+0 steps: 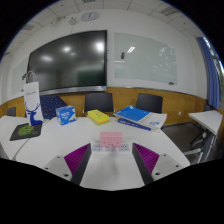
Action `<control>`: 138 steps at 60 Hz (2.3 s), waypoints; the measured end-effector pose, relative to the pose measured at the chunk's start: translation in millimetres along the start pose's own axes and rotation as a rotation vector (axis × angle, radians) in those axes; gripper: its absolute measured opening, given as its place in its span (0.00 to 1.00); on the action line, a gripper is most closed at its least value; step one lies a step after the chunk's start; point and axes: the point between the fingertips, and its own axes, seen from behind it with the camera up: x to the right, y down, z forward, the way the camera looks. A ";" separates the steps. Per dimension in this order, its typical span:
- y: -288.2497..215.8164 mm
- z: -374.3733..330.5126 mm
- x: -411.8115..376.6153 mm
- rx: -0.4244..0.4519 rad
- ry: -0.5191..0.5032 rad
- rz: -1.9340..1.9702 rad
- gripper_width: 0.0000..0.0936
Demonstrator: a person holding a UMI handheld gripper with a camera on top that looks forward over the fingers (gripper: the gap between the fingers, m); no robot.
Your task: Unplug charger
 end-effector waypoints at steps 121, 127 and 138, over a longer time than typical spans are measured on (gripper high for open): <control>-66.7 -77.7 190.0 -0.401 0.037 0.020 0.92; -81.1 -137.7 186.3 -0.408 0.044 -0.006 0.91; -82.4 -185.9 175.8 -0.413 0.061 -0.015 0.92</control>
